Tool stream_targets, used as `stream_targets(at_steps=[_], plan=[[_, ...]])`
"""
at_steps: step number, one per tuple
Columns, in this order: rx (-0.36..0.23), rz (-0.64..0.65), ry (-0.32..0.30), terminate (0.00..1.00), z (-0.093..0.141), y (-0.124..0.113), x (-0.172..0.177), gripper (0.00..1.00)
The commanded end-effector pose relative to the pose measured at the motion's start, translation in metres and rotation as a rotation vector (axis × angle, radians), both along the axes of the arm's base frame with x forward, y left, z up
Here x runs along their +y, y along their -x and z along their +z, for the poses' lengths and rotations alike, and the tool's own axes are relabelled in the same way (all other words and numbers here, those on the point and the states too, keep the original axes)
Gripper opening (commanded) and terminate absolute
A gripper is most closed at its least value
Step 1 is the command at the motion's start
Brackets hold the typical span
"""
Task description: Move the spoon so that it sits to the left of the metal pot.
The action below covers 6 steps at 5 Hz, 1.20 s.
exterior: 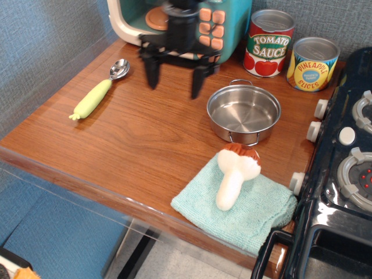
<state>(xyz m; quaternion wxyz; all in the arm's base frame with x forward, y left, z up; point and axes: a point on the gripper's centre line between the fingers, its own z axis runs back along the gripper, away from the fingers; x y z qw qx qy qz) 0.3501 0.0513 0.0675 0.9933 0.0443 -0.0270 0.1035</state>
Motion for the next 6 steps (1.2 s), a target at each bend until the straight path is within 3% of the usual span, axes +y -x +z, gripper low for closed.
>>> stream_targets(at_steps=[1, 3, 5, 6], plan=[[-0.046, -0.171, 0.020, 0.00, -0.006, 0.003, 0.075, 1.00], [0.007, -0.196, 0.094, 0.00, -0.040, 0.014, 0.112, 1.00], [0.045, -0.206, 0.117, 0.00, -0.053, 0.009, 0.117, 1.00], [0.066, -0.182, 0.129, 0.00, -0.066, 0.010, 0.118, 0.00]])
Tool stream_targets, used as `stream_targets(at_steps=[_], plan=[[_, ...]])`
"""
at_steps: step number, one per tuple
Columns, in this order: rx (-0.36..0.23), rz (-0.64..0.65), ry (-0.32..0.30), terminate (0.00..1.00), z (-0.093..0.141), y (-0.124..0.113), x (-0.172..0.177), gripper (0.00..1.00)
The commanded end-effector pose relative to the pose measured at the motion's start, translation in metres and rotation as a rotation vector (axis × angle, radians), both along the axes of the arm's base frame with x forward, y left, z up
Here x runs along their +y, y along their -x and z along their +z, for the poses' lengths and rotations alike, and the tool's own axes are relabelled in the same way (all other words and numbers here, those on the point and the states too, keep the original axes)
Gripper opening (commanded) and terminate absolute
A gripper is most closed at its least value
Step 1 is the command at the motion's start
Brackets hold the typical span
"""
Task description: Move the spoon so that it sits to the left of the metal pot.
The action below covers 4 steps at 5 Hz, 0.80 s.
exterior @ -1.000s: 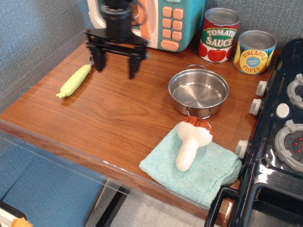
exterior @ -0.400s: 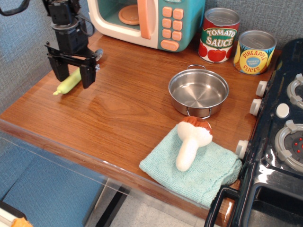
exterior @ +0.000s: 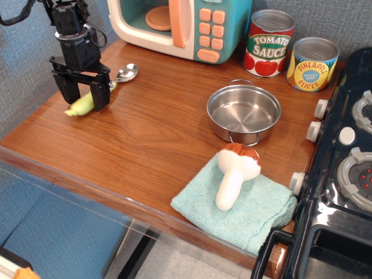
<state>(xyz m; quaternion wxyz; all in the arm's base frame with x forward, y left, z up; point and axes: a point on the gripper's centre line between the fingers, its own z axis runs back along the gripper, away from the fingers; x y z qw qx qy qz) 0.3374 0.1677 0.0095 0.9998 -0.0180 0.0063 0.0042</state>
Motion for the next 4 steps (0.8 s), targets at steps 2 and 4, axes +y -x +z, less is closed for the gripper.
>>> stream_targets(at_steps=[2, 4], plan=[[0.022, -0.013, -0.027, 0.00, -0.007, -0.008, -0.012, 0.00], [-0.109, -0.002, -0.046, 0.00, 0.061, -0.023, -0.086, 0.00]])
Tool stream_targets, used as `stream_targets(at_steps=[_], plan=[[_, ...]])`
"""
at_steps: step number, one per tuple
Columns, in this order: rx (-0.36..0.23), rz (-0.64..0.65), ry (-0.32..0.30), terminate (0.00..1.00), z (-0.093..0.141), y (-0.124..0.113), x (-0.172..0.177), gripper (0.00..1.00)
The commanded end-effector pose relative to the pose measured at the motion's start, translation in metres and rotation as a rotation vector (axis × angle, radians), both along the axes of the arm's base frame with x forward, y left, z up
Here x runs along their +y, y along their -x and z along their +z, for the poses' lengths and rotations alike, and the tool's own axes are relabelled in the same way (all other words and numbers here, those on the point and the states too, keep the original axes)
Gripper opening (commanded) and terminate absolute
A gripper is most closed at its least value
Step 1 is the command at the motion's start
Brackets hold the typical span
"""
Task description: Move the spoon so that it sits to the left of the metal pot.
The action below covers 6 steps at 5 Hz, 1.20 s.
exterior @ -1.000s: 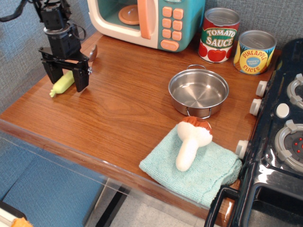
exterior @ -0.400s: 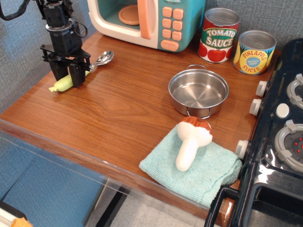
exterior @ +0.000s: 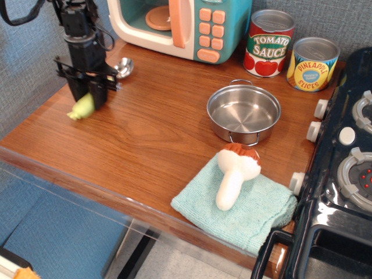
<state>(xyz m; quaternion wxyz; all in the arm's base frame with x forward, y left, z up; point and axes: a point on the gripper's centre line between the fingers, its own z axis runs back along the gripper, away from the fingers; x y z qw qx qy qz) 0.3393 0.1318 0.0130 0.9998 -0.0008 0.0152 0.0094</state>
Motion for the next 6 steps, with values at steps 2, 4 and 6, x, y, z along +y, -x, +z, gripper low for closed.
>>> stream_targets(at_steps=[2, 4, 6], plan=[[-0.088, -0.032, 0.007, 0.00, 0.046, -0.029, -0.105, 0.00], [-0.047, -0.018, -0.010, 0.00, 0.034, -0.033, -0.105, 0.00], [-0.033, -0.054, -0.006, 0.00, 0.027, -0.036, -0.104, 0.00]])
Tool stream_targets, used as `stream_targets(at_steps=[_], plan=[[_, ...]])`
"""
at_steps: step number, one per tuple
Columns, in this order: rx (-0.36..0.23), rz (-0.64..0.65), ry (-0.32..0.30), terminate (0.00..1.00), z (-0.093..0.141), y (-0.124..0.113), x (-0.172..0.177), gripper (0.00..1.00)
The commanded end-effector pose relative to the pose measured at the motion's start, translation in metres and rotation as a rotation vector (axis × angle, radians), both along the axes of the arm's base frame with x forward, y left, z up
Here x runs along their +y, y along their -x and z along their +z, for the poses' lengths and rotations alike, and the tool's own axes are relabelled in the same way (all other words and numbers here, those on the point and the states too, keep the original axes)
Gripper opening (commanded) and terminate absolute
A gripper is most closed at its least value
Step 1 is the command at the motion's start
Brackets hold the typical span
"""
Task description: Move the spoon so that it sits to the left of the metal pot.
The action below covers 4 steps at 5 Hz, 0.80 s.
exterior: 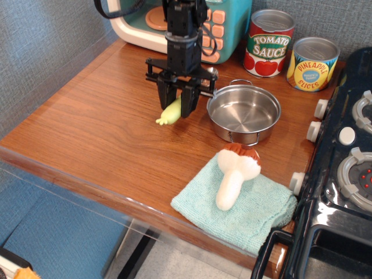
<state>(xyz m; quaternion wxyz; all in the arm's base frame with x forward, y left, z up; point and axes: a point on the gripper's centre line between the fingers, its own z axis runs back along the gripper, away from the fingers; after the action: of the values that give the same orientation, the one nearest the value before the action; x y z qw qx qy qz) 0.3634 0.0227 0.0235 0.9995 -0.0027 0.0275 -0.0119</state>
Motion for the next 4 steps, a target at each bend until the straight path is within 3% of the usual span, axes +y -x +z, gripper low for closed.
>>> stream_targets(at_steps=[1, 2, 4], plan=[[-0.046, -0.021, -0.018, 0.00, 0.013, -0.013, 0.008, 0.00], [-0.047, -0.011, -0.015, 0.00, 0.014, -0.011, 0.010, 1.00], [-0.073, -0.021, -0.040, 0.00, 0.031, -0.006, 0.006, 1.00]])
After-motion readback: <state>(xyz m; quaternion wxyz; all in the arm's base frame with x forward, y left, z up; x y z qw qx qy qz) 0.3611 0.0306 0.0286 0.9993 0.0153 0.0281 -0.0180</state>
